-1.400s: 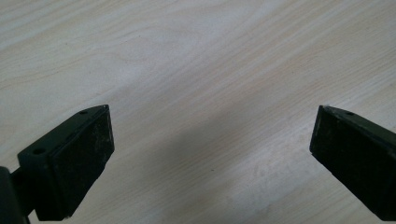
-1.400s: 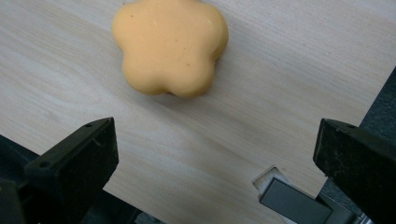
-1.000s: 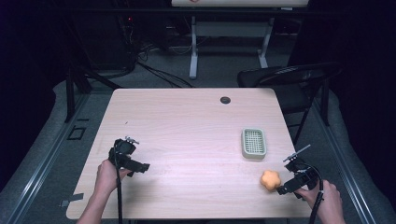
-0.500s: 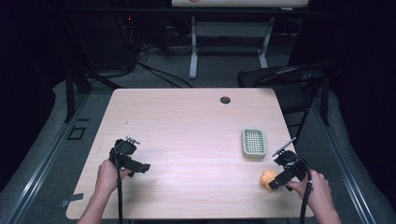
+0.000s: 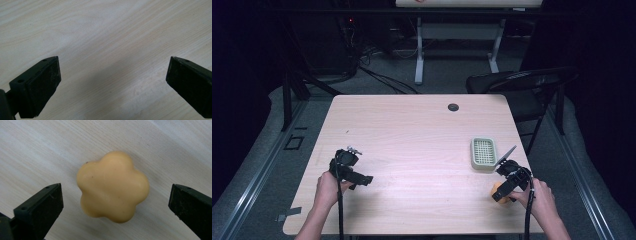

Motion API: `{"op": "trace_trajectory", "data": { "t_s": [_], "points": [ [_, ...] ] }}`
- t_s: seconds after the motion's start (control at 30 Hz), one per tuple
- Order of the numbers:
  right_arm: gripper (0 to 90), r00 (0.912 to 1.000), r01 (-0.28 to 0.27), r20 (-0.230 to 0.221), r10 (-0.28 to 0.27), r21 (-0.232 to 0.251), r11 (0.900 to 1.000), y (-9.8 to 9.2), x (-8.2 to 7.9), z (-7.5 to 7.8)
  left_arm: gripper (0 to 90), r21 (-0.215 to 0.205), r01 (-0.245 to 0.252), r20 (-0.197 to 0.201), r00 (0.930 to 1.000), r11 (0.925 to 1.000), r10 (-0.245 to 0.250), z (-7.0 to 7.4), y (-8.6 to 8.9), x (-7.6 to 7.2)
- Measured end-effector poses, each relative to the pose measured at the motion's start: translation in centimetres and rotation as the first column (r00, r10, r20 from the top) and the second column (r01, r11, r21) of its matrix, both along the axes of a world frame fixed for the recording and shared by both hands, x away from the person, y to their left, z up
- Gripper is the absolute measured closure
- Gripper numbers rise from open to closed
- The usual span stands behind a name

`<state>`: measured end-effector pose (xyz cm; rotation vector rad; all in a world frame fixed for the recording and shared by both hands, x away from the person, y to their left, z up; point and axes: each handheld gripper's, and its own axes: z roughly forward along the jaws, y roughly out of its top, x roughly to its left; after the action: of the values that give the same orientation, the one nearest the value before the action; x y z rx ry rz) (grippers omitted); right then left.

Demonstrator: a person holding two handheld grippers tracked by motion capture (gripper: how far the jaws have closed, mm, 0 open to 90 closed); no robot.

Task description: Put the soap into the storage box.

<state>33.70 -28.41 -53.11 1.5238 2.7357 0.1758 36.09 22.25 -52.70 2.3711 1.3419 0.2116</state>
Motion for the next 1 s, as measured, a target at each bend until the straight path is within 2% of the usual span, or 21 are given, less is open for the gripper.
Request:
{"op": "trace_trajectory", "data": {
  "t_s": [0.03, 0.07, 0.1, 0.17, 0.2, 0.23, 0.27, 0.3, 0.37, 0.4, 0.43, 0.5, 0.53, 0.73, 0.8, 0.87, 0.9, 0.93, 1.0],
  "points": [
    [0.0, 0.9999, -0.011, -0.011, 0.011, -0.007, 1.0, 0.0, 0.2, 0.0, 0.0, -0.001, 0.0, -0.001, 1.0, 1.0, 0.0, 0.0, 0.0, 0.0],
    [0.0, 1.0, 0.003, 0.0, -0.003, 0.006, 1.0, 0.1, 0.2, -0.3, 0.0, 0.0, 0.0, -0.001, 1.0, 1.0, 0.0, 0.0, 0.0, 0.0],
    [0.0, 0.999, -0.033, -0.032, 0.032, -0.032, 0.999, 0.2, 0.5, -0.3, 0.0, 0.0, 0.003, -0.001, 1.0, 1.0, -0.003, 0.0, 0.0, 0.0],
    [0.0, 0.9984, -0.04, -0.042, 0.038, -0.04, 0.998, 0.2, 0.6, -0.4, 0.0, 0.001, 0.003, 0.0, 1.0, 1.0, -0.003, 0.0, 0.0, 0.0],
    [0.0, 0.9987, -0.034, -0.04, 0.033, -0.042, 0.999, 0.2, 0.6, -0.6, 0.0, 0.0, 0.003, -0.001, 1.0, 1.0, -0.003, 0.0, 0.0, 0.0],
    [0.0, 0.9996, -0.012, -0.027, 0.011, -0.023, 1.0, 0.3, 0.6, -1.1, 0.0, 0.001, 0.003, 0.0, 1.0, 1.0, -0.003, 0.0, 0.0, 0.0],
    [0.0, 0.9996, -0.012, -0.027, 0.011, -0.023, 1.0, 0.3, 0.6, -1.1, 0.0, 0.001, 0.003, 0.0, 1.0, 1.0, -0.003, 0.0, 0.0, 0.0],
    [0.0, 0.9984, -0.035, -0.045, 0.033, -0.043, 0.998, 0.2, 0.8, -1.0, 0.0, 0.001, 0.003, 0.0, 1.0, 1.0, -0.003, 0.0, 0.0, 0.0],
    [0.0, 0.9982, -0.034, -0.051, 0.032, -0.05, 0.998, 0.3, 0.9, -1.1, 0.0, 0.0, 0.002, -0.001, 1.0, 1.0, -0.002, 0.0, 0.0, 0.0],
    [0.0, 0.9997, 0.024, -0.003, -0.024, 0.002, 1.0, 0.4, 0.5, -1.8, 0.0, 0.0, 0.002, -0.001, 1.0, 1.0, -0.002, 0.0, 0.0, 0.0],
    [0.9, 0.9997, 0.002, -0.024, -0.002, -0.022, 1.0, 0.3, 0.7, -1.6, 0.0, 0.0, 0.002, -0.001, 1.0, 1.0, -0.002, 0.0, 0.0, 0.0],
    [4.4, 0.9995, -0.009, -0.03, 0.008, -0.036, 0.999, 0.3, 0.8, -1.6, 0.0, 0.001, 0.003, -0.001, 1.0, 1.0, -0.003, 0.0, 0.0, 0.0],
    [9.8, 0.9981, -0.036, -0.053, 0.033, -0.056, 0.998, 0.2, 1.0, -1.5, 0.0, 0.001, 0.003, -0.001, 1.0, 1.0, -0.003, 0.0, 0.0, 0.0],
    [14.5, 0.9994, -0.02, -0.03, 0.019, -0.038, 0.999, 0.4, 0.9, -1.7, 0.0, 0.004, 0.003, 0.0, 1.0, 1.0, -0.003, 0.0, 0.0, 0.0],
    [14.8, 0.9994, -0.017, -0.031, 0.016, -0.037, 0.999, 0.5, 0.9, -1.7, 0.0, 0.004, 0.005, 0.0, 1.0, 1.0, -0.005, 0.0, 0.0, 0.0],
    [16.1, 0.9982, -0.038, -0.048, 0.035, -0.056, 0.998, 0.4, 1.0, -1.6, 0.0, 0.004, 0.004, 0.001, 1.0, 1.0, -0.004, 0.0, 0.0, 0.0],
    [17.3, 0.9997, -0.008, -0.025, 0.007, -0.026, 1.0, 0.5, 0.8, -1.9, 0.0, 0.003, 0.003, 0.0, 1.0, 1.0, -0.003, 0.0, 0.0, 0.0],
    [18.8, 0.999, -0.021, -0.04, 0.02, -0.029, 0.999, 0.5, 0.9, -1.9, 0.0, 0.005, 0.005, -0.001, 1.0, 1.0, -0.005, 0.0, 0.0, 0.0],
    [20.9, 0.9996, -0.012, -0.026, 0.011, -0.025, 1.0, 0.7, 0.8, -1.9, 0.0, 0.004, 0.005, 0.0, 1.0, 1.0, -0.005, 0.0, 0.0, 0.0]
  ]
}}
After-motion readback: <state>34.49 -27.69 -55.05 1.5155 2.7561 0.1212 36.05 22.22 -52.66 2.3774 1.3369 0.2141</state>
